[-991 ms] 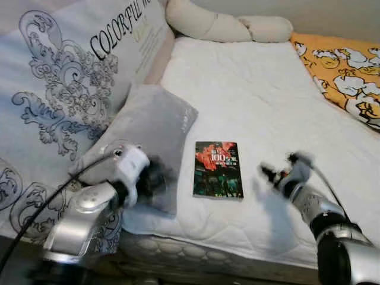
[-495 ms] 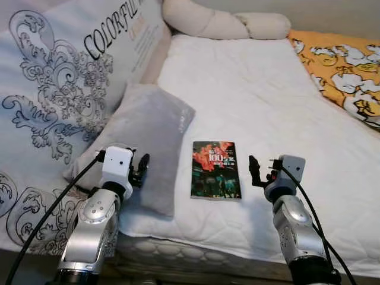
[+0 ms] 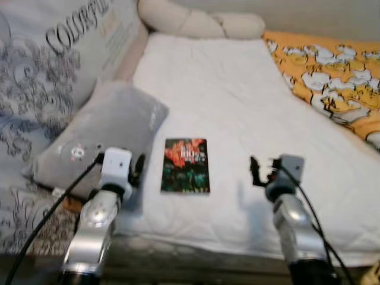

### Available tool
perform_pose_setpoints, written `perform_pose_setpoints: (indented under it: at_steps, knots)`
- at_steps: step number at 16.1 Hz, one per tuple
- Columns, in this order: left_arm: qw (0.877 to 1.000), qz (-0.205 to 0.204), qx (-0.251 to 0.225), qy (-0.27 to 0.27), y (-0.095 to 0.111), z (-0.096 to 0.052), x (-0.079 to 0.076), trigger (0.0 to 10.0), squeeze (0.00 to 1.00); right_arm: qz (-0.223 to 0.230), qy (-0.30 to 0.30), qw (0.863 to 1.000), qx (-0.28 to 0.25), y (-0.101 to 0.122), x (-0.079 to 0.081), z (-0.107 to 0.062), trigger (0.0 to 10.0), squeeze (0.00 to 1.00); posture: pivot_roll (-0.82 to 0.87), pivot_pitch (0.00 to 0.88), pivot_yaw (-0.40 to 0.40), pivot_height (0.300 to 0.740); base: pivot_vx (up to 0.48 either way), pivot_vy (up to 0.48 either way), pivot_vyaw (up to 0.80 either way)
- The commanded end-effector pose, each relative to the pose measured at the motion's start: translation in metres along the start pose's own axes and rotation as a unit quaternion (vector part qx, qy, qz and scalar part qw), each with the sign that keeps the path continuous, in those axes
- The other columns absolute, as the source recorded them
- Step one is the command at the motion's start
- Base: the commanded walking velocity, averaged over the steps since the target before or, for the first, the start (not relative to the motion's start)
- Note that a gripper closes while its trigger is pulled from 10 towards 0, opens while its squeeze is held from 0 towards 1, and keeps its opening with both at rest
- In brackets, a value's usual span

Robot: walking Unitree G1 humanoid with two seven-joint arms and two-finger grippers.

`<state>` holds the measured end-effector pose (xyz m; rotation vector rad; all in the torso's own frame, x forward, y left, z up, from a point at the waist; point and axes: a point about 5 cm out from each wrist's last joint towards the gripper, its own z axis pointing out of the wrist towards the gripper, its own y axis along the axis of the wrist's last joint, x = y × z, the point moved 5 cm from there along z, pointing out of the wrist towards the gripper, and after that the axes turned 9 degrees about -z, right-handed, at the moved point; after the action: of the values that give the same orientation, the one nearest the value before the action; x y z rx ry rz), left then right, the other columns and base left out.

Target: Clean up the room

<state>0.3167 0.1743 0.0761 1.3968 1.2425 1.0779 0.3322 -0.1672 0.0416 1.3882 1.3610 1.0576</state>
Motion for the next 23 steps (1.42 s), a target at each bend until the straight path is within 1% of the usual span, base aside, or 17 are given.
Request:
perform_pose_setpoints:
  at_steps: [1,3,9,18,19,21,22,23]
  knots:
    - [1.0,0.001,-0.002,0.0,0.0,0.001,-0.002,10.0,0.0,-0.005,-0.001,1.0,-0.002,0.004,-0.003,0.0,10.0,0.0,0.08,0.0,-0.042,0.74,0.0,-0.465,0.0]
    - [1.0,0.003,-0.003,-0.001,0.0,0.001,-0.004,10.0,0.0,-0.01,0.001,1.0,0.0,0.006,-0.003,0.002,10.0,0.0,0.08,0.0,-0.042,0.74,0.0,-0.465,0.0]
    - [1.0,0.0,-0.005,0.001,0.001,0.002,-0.003,10.0,0.0,-0.011,-0.002,1.0,-0.002,0.009,-0.007,0.004,10.0,0.0,0.08,0.0,-0.044,0.74,0.0,-0.466,0.0]
    - [1.0,0.004,-0.01,0.003,0.004,0.007,-0.004,10.0,0.0,-0.012,-0.007,1.0,0.002,0.009,-0.008,0.004,10.0,0.0,0.08,0.0,-0.038,0.74,0.0,-0.464,0.0]
    - [1.0,-0.005,-0.008,0.011,0.004,0.007,-0.002,10.0,0.0,-0.011,-0.006,1.0,0.003,0.009,-0.008,0.005,10.0,0.0,0.08,0.0,-0.038,0.74,0.0,0.0,0.0]
    - [1.0,-0.009,-0.02,0.02,0.009,0.009,0.002,10.0,0.0,-0.01,-0.003,1.0,0.004,0.009,-0.006,0.005,10.0,0.0,0.08,0.0,-0.036,0.74,0.0,0.0,0.0]
    - [1.0,-0.012,-0.022,0.011,0.011,0.011,0.002,10.0,0.0,-0.006,0.001,1.0,0.004,0.009,-0.004,0.005,10.0,0.0,0.07,0.0,-0.033,0.74,0.0,0.0,0.0]
    - [1.0,-0.008,-0.026,-0.005,0.013,0.013,-0.002,10.0,0.0,-0.002,0.002,1.0,0.003,0.01,-0.002,0.005,10.0,0.0,0.07,0.0,-0.031,0.74,0.0,0.0,0.0]
